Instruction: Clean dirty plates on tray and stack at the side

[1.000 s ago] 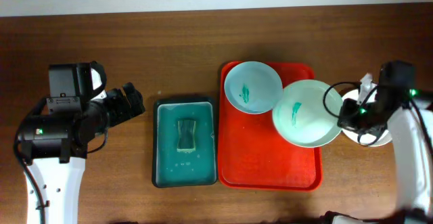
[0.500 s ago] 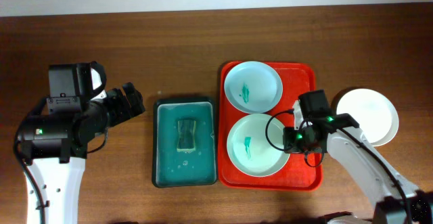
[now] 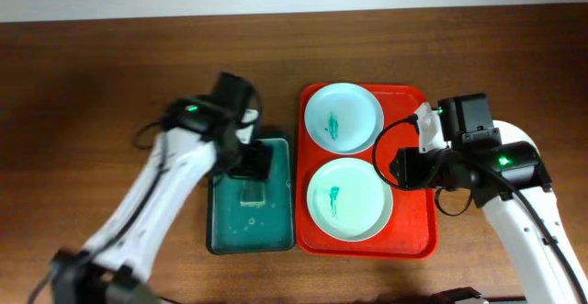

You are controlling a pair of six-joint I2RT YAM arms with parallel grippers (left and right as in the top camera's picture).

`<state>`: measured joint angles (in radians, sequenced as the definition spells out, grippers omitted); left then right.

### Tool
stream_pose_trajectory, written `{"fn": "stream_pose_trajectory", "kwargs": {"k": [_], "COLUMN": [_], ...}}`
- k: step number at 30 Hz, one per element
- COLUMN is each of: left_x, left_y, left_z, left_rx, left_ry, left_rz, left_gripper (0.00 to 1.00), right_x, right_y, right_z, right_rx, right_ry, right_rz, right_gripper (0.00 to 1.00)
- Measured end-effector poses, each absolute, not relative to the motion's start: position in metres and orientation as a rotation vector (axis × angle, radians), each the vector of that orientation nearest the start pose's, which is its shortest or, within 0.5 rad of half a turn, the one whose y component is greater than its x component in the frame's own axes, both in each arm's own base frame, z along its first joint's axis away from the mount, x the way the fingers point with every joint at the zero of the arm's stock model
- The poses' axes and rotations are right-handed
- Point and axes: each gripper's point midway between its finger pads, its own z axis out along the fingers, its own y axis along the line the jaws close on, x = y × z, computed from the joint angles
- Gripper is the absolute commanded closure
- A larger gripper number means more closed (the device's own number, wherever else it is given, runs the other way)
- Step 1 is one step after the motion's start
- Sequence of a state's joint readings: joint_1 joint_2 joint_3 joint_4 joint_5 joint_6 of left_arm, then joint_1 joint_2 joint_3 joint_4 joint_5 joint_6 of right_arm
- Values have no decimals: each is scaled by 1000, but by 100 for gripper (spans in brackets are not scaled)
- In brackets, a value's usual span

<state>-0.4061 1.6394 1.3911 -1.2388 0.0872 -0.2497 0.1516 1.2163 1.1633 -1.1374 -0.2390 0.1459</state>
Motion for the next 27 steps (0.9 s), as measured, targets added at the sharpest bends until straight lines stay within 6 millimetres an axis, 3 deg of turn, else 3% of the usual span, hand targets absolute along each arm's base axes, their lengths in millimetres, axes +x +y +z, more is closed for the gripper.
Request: {"fn": "stream_pose_trajectory", "kwargs": {"k": [1,3,5,6,7,9,10,11,12,13,14,15,16,17,19,21,22,23,24,25,27], "left_x": [279,278,272,268,267,269,269,268,267,266,269,282,293,311,330,327,326,323,314,309,311], "left_y": [-139,-142,-143,-141,-141,-138,-135,-135,-136,-139,-142,-142,-139,-132,-131,-126,-125,-123,-119,-118,-126], "left_z": [119,66,31,14,5,-2,-1,-1,0,3,8,18,23,23,15,2,2,2,3,6,32], "left_rx": [238,179,131,95,78,33,25,21,13,17,26,36,42,55,55,63,62,64,67,70,71], "left_ry": [3112,3269,3381,3424,3432,3412,3412,3414,3420,3429,3416,3350,3295,3209,3107,3082,3084,3093,3128,3153,3160], "left_rz": [-135,-33,14,42,51,70,77,80,66,54,36,28,64,144,161,175,181,192,221,227,158], "left_gripper": [34,53,60,72,100,100,80,46,27,18,18,23,35,61,100,100,98,81,26,12,13], "right_x": [255,253,252,251,249,249,249,249,248,248,248,248,248,248,248,248,248,248,248,248,246], "right_y": [80,80,81,81,80,80,80,80,80,80,80,80,80,80,80,80,80,80,80,80,80], "right_z": [184,183,183,182,182,182,182,182,182,181,181,181,181,181,181,181,181,181,181,181,181], "right_rx": [-71,-71,-70,-71,-70,-69,-70,-69,-69,-70,-69,-69,-69,-70,-69,-69,-69,-69,-69,-69,-67], "right_ry": [2781,2789,2792,2797,2803,2806,2806,2806,2807,2809,2809,2809,2809,2809,2809,2810,2809,2809,2810,2810,2819], "right_rz": [408,413,417,416,416,416,416,416,416,416,416,415,416,416,416,416,416,416,416,416,415], "right_gripper": [57,57,57,57,57,57,57,57,57,57,57,57,57,57,57,57,58,58,58,58,58]}}
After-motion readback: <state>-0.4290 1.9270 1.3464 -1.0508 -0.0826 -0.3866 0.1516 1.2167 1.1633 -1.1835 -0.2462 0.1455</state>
